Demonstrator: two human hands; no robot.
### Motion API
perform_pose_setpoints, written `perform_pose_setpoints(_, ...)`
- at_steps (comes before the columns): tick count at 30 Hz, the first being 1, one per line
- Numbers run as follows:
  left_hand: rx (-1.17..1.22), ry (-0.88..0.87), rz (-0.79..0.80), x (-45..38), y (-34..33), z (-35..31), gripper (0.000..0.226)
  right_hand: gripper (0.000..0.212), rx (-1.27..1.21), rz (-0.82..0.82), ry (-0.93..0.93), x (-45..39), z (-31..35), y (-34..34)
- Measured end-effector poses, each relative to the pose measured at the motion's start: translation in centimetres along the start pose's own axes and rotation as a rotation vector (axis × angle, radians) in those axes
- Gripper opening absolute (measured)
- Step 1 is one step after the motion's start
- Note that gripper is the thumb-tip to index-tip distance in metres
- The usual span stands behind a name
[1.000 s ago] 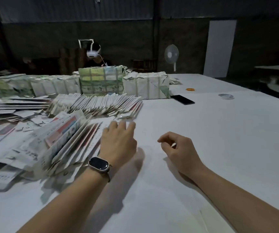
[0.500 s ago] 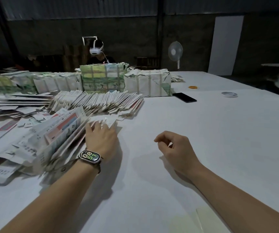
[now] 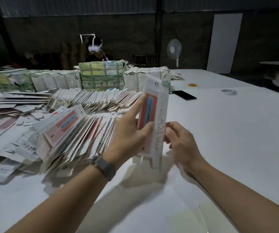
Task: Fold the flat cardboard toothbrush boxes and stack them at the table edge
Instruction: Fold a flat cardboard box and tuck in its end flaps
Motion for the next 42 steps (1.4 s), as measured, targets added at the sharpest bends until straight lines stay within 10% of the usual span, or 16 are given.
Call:
perform_pose_setpoints(12, 0.445, 0.465, -0.046, 2.8, -3.3, 3.5, 0.045, 0.017, -0.064, 0.001, -0.102, -0.4, 0.1, 1.1)
perform_pose_setpoints(19, 0.258, 0.367, 0.060, 2.8, -3.8, 3.7, 0.032, 0.021, -0.124, 0.109, -0.021, 0.5, 0.7, 0.7)
perform_pose_setpoints(26, -0.101, 0.208, 0.213, 2.7, -3.8, 2.7, 0.071, 0.042, -0.203, 0.284, 0.030, 0.9, 1.0, 0.3)
perform_pose_setpoints(31, -0.259, 0.148, 0.305, 2.9, -3.9, 2.7, 0.038, 0.051, -0.163, 0.337, 0.025, 0.9, 1.0, -0.1)
perform_pose_setpoints(42, 0.243, 0.312, -0.013, 2.5, -2.8, 3.5, 0.039, 0.086, -0.152, 0.229, -0.031, 0.3, -0.1, 0.0)
Point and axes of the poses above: each hand's wrist, its own x-axis away from the middle knuckle, its own y-axis out of the back of the hand, z = x × y, the point moved 1 cm from there along -x, towards the middle knuckle, and after that the axes turned 15 degrees about -y, right-handed, at the moved point
